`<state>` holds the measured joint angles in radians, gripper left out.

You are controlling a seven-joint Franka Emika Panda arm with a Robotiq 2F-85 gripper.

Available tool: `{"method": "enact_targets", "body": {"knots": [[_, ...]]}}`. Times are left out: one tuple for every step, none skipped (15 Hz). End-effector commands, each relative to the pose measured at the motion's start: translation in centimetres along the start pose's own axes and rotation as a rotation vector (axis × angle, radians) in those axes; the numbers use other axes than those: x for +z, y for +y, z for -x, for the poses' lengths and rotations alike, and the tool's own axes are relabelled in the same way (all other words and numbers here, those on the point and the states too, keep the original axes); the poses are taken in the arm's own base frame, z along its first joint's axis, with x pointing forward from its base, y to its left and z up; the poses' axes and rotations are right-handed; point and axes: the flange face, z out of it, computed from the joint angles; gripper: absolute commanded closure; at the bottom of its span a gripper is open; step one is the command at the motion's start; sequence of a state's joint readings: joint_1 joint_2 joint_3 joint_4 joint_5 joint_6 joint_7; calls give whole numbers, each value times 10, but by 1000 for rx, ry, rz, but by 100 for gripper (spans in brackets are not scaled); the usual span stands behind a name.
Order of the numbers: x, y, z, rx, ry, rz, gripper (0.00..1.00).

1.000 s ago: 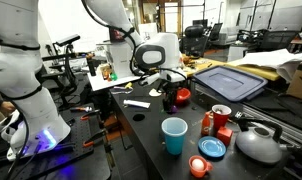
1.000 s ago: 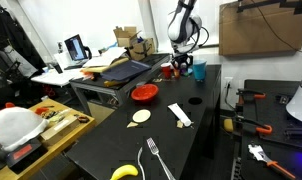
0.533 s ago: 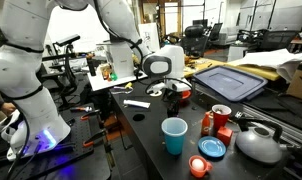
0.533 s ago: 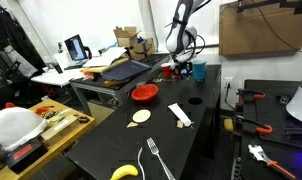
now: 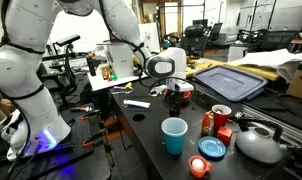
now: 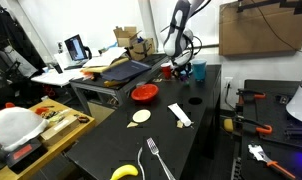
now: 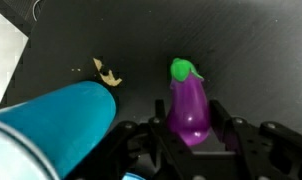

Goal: Pick up the purple eggplant toy and move it to the right of the table, slide the eggplant toy a little to the right, pick up the toothpaste and put it in front of the blue cup

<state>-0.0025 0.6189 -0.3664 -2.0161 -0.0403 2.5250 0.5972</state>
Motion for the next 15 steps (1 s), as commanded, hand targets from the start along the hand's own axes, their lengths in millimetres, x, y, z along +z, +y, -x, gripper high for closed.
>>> {"method": "enact_targets", "body": {"knots": [[-10, -5, 5, -3, 2, 52, 19], [-12, -6, 8, -10, 7, 55, 12], [-17, -8, 13, -13, 15, 54, 4], [-22, -10, 16, -23, 25, 48, 1], [-29, -14, 21, -34, 36, 39, 0], [-40, -21, 28, -64, 52, 15, 0], [-51, -28, 34, -95, 69, -10, 0], [-64, -36, 42, -127, 80, -45, 0], [-75, -44, 49, -167, 97, -79, 0], [-83, -53, 56, -202, 98, -119, 0], [-88, -60, 62, -238, 102, -149, 0], [-90, -65, 68, -271, 94, -180, 0], [-89, -69, 73, -305, 76, -206, 0], [-86, -71, 78, -340, 56, -224, 0], [-82, -73, 83, -380, 34, -251, 0]]}}
